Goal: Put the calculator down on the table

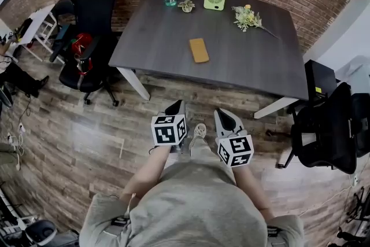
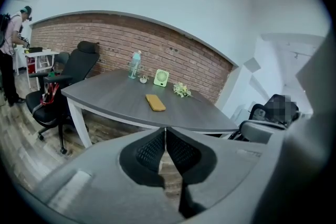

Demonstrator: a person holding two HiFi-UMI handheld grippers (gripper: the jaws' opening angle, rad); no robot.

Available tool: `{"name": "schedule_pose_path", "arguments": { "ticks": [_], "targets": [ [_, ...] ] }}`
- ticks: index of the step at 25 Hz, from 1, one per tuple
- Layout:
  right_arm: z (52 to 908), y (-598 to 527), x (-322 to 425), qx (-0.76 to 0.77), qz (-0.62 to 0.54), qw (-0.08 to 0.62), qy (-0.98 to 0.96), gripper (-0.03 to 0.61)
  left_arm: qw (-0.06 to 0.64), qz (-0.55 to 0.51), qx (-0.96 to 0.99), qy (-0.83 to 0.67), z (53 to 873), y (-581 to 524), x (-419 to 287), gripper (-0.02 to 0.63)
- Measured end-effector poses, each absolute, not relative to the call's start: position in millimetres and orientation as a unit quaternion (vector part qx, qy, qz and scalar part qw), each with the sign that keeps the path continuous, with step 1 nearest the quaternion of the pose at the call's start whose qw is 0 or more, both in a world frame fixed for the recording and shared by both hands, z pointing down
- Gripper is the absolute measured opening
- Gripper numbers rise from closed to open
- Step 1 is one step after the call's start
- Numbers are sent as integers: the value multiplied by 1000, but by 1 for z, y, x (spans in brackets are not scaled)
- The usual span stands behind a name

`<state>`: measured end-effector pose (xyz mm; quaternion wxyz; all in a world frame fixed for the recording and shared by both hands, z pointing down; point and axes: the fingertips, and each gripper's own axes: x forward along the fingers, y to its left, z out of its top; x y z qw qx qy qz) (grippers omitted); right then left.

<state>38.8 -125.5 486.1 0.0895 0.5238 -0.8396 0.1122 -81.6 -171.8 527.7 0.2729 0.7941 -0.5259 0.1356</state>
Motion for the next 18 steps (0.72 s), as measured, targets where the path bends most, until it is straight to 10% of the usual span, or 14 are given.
{"name": "schedule_pose_path", "arguments": {
  "ticks": [18],
  "targets": [
    [477, -53, 22, 528, 102, 79, -839, 2, 251, 144, 818, -496, 512, -77, -95, 18]
  ]
}}
